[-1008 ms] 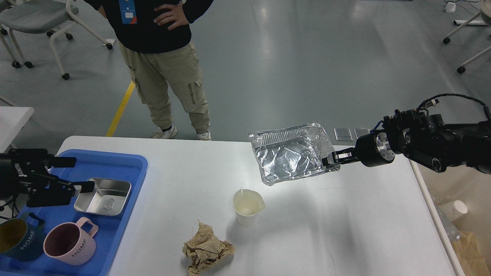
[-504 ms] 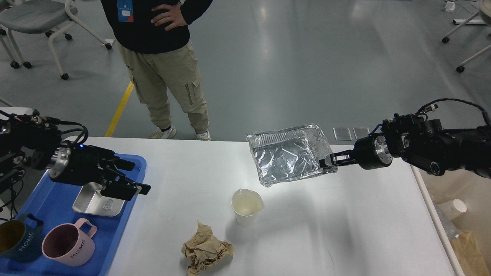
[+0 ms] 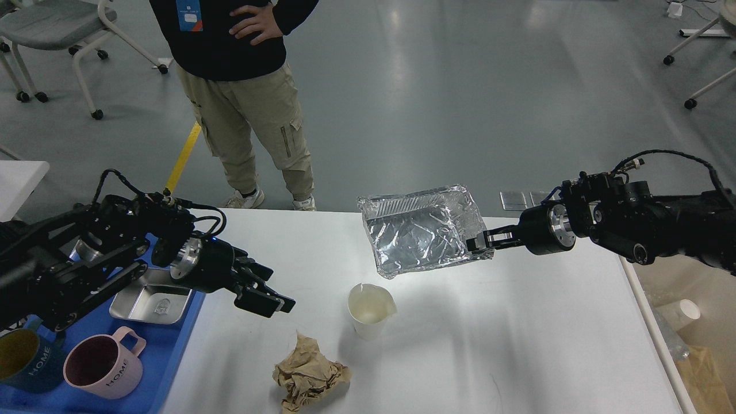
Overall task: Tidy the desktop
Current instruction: 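Reach the left gripper to the white paper cup and grasp it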
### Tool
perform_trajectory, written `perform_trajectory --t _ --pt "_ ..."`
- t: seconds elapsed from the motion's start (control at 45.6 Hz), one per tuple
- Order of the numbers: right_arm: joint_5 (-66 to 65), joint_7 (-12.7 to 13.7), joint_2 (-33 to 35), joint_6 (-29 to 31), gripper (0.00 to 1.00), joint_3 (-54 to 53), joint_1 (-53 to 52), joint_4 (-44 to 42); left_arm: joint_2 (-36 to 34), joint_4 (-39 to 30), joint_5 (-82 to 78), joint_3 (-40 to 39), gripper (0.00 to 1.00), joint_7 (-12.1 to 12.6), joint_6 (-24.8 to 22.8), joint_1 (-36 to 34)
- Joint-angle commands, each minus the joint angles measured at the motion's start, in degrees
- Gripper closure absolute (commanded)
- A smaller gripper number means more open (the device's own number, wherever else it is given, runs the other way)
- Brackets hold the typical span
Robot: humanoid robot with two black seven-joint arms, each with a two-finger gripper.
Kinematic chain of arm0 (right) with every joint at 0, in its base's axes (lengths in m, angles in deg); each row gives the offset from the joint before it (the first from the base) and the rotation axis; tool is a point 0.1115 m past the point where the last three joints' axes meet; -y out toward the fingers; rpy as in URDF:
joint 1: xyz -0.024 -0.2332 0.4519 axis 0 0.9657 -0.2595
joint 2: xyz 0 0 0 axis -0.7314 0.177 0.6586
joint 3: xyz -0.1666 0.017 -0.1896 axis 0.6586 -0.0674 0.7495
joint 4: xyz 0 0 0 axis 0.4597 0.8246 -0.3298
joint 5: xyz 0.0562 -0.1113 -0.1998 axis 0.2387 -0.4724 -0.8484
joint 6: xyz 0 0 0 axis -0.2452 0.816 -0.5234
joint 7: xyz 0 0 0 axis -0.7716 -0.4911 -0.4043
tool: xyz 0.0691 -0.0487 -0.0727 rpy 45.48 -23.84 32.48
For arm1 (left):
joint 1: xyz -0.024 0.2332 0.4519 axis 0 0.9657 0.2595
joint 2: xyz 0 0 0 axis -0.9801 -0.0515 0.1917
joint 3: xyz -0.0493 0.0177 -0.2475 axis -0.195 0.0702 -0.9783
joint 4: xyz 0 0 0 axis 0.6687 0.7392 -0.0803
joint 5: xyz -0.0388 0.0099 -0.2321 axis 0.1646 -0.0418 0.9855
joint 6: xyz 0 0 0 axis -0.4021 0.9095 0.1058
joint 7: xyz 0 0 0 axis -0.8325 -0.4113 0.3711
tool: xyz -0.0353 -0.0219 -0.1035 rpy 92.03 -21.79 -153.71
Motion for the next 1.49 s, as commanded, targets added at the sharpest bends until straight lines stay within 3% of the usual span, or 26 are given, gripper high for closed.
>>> perform_trajectory --t 0.0,0.175,0.394,1.14,1.468 --pt "0.0 0.0 -0.1 0.0 1.00 0.1 0.1 -0.1 2.8 0.4 -1.7 4.1 0.04 0.4 0.0 -1.3" --pt "0.0 0.0 -0.1 -0.6 1.00 0.1 0.1 -0.1 6.2 2.1 -2.6 10.9 0.04 1.7 -0.8 -7.5" --pt "0.3 -0.1 -0.1 -1.5 1.00 0.0 0.6 0.2 12.3 10.0 -2.3 11.7 0.04 3.1 -1.1 -10.9" --pt "0.3 -0.1 -0.1 -1.8 1.00 -0.4 0.9 -0.1 24.5 22.2 -1.3 10.6 0.05 4.9 0.0 -10.8" --pt "0.4 -0.1 -0.1 -2.0 1.00 -1.0 1.0 0.2 26.6 26.5 -1.3 10.6 0.05 4.8 2.0 -10.1"
